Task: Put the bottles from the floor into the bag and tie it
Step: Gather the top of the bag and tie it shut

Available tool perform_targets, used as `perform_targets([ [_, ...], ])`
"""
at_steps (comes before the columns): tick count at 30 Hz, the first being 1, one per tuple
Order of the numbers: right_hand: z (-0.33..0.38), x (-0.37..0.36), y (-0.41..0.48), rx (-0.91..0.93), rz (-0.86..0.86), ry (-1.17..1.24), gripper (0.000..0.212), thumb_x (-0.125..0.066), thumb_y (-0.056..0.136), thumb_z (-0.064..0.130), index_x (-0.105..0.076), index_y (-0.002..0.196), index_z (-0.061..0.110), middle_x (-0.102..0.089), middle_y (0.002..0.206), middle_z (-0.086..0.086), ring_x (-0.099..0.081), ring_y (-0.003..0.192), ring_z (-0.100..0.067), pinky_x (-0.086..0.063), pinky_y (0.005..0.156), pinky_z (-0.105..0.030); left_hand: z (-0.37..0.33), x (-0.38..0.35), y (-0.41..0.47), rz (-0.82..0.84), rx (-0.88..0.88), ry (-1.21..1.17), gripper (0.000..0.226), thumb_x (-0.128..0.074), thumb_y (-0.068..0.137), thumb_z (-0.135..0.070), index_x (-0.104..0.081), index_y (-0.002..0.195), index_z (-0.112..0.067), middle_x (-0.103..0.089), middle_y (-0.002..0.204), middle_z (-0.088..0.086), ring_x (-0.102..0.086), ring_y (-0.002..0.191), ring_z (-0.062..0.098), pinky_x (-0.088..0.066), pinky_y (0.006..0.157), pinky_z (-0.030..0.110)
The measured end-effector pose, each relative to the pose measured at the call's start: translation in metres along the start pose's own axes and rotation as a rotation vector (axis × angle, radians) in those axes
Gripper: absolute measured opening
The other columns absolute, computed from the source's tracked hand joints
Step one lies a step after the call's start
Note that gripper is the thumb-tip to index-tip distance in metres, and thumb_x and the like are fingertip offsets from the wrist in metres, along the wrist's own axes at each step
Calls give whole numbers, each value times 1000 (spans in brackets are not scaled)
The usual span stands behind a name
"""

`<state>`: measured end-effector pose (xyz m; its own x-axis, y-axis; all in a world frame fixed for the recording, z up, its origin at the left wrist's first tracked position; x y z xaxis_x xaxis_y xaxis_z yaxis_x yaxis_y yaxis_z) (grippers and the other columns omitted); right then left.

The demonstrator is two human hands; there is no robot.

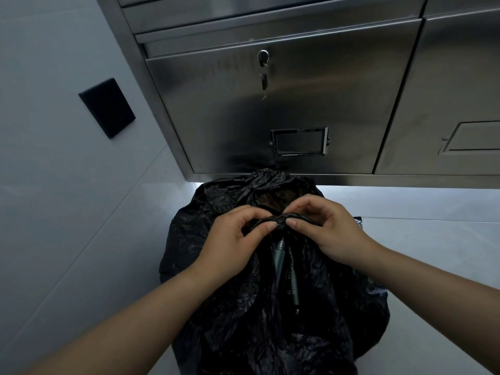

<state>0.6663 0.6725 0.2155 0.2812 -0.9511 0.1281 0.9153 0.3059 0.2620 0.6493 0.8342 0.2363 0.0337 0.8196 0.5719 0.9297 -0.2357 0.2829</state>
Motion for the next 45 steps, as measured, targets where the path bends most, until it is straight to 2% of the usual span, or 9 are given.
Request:
perform_targets([
  [5, 2, -6, -3, -35, 12, 78, 19, -62, 83, -2, -66, 85, 17, -72, 78, 12, -65, 80, 0, -46, 75, -12, 2, -2, 1, 124, 76, -43, 10, -61, 87, -24, -68, 85, -31, -68, 75, -19, -63, 75, -4, -46, 71, 11],
  [9, 2, -7, -3, -77, 4, 94, 18, -59, 85, -2, -64, 84, 15, -70, 74, 9, -63, 73, 2, -46, 71, -10, 3, 0, 1, 98, 56, -1, 9, -64, 85, -28, -70, 92, -30, -69, 83, -19, -63, 81, -6, -46, 74, 10],
  [14, -3, -7, -3, -150, 5, 150, 14, -56, 88, 1, -61, 86, 13, -67, 76, -2, -61, 69, -5, -48, 69, -14, -2, 1, -1, 79, -14, 8, 30, -70, 78, -34, -64, 106, -40, -69, 91, -19, -64, 90, -2, -47, 81, 10],
  [20, -11, -10, -5, -224, 36, 198, 13, -54, 90, 3, -60, 88, 15, -66, 63, 5, -60, 59, -4, -45, 59, -13, -6, -1, -2, 93, -101, 117, 27, -69, 78, -34, -69, 105, -31, -69, 96, -14, -61, 94, -5, -44, 85, 10],
  [25, -18, -13, -11, -223, 92, 160, 15, -56, 89, 6, -60, 85, 20, -60, 73, -8, -51, 72, -18, -40, 68, -24, -7, -6, -2, 143, -168, 233, 19, -65, 84, -25, -70, 102, -19, -62, 91, -12, -58, 88, 1, -43, 80, 9],
  [30, -6, -9, -4, -89, 45, 86, 13, -63, 84, 11, -65, 86, 24, -68, 82, -2, -63, 77, -10, -48, 77, -20, 1, -1, 0, 70, -39, 67, 14, -65, 84, -20, -70, 97, -19, -63, 89, -16, -58, 89, -5, -41, 79, 5],
  [35, 11, -5, -6, 95, 18, -180, 28, -72, 71, 39, -69, 98, 33, -67, 99, 12, -64, 95, -7, -48, 84, -18, 10, 1, 2, 53, 145, -96, 14, -63, 86, -21, -71, 97, -17, -72, 95, -4, -66, 92, 6, -50, 85, 24],
  [39, 17, -8, -10, 237, 1, -361, 35, -81, 65, 31, -70, 99, 28, -65, 99, 12, -61, 96, 0, -41, 84, -10, 14, -1, 0, 72, 197, -99, 16, -64, 85, -25, -71, 98, -19, -72, 93, -7, -66, 90, 4, -50, 86, 26],
  [45, 15, -7, -8, 241, -97, -300, 14, -74, 70, 30, -75, 81, 21, -66, 86, 7, -63, 82, -3, -46, 78, -13, 16, -8, -2, 109, 230, -147, 14, -66, 82, -28, -72, 95, -25, -73, 92, -6, -68, 90, 12, -53, 89, 35],
])
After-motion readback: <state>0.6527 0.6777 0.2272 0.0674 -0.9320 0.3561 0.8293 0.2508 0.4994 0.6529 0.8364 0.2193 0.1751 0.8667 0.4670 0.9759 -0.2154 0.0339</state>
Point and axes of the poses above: each hand's wrist, its own y-axis towards the middle knuckle, its own x-axis out of the back of the hand, z = x × y, the point moved 5 cm from there along y, towards the middle knuckle
